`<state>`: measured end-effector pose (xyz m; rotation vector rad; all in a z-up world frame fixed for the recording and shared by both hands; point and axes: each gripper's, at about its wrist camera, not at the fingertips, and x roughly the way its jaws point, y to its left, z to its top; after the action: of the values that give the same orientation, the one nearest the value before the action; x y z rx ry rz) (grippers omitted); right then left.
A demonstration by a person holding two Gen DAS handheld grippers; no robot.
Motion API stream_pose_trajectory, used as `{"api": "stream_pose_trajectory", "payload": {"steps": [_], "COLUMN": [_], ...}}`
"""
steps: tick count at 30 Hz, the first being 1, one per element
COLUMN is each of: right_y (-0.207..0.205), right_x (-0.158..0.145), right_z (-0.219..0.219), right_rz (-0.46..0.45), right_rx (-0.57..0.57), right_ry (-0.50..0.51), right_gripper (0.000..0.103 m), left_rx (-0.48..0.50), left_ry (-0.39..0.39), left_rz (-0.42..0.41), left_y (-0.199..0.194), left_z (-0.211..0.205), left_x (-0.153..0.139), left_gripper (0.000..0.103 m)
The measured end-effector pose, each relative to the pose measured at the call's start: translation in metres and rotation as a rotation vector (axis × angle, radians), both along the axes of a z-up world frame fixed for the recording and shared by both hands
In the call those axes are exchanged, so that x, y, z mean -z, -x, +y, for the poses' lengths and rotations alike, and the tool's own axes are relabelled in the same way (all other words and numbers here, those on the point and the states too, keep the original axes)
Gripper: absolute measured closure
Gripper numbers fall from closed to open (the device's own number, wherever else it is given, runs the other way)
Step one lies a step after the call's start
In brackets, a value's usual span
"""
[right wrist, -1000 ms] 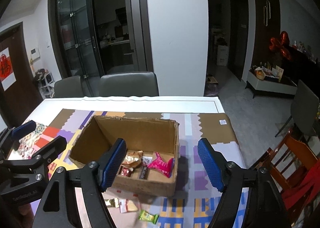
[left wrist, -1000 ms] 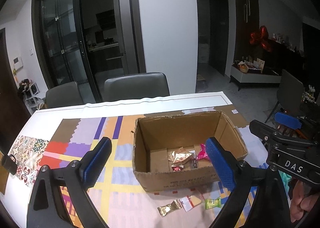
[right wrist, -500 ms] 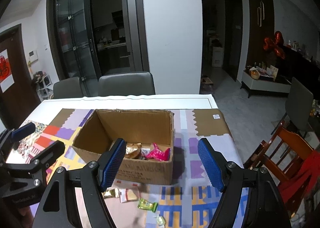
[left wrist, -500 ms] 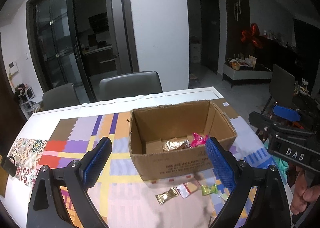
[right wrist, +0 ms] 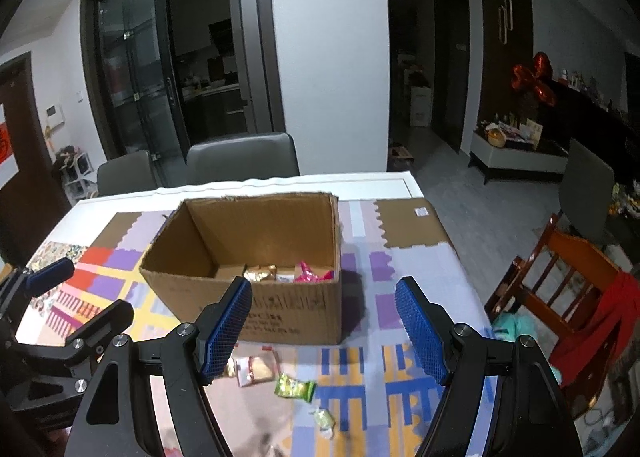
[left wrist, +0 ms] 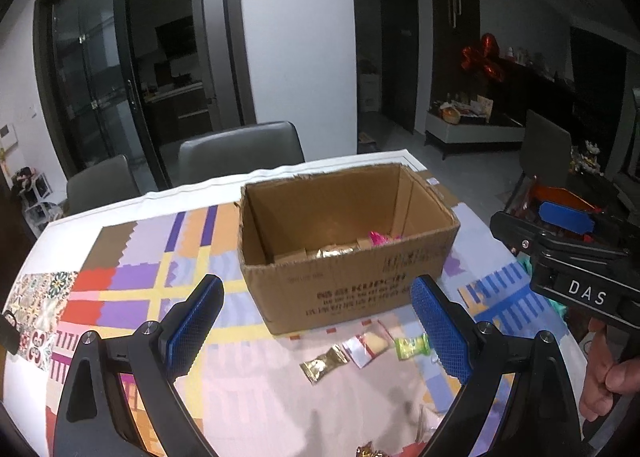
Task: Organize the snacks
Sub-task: 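Withdraw both open tools from the box toward the remaining snacks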
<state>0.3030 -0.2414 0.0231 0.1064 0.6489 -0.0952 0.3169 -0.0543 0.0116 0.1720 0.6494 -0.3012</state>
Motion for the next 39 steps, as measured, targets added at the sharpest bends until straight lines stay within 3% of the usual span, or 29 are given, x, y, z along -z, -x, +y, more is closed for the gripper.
{"api": "stream_pose_trajectory", "payload": {"steps": [15,39], "right_y": [0.02,0.033], "right_x": [0.045,0.127], "right_z": [0.006,0.023], "right_rz": [0.075,0.216], "right_rx": [0.038,0.067], "right_ry": [0.003,0.032], "right_gripper": [0.028,0.028], "left_rx": [0.082,0.156], "left_ry": [-0.057,-0.107], "left_rz": [0.01,0.107], "left_y": [0.007,-0.003], "left_z": [-0.007,-0.003], "left_x": [0.036,0.115], "left_gripper": [0.007,0.008]}}
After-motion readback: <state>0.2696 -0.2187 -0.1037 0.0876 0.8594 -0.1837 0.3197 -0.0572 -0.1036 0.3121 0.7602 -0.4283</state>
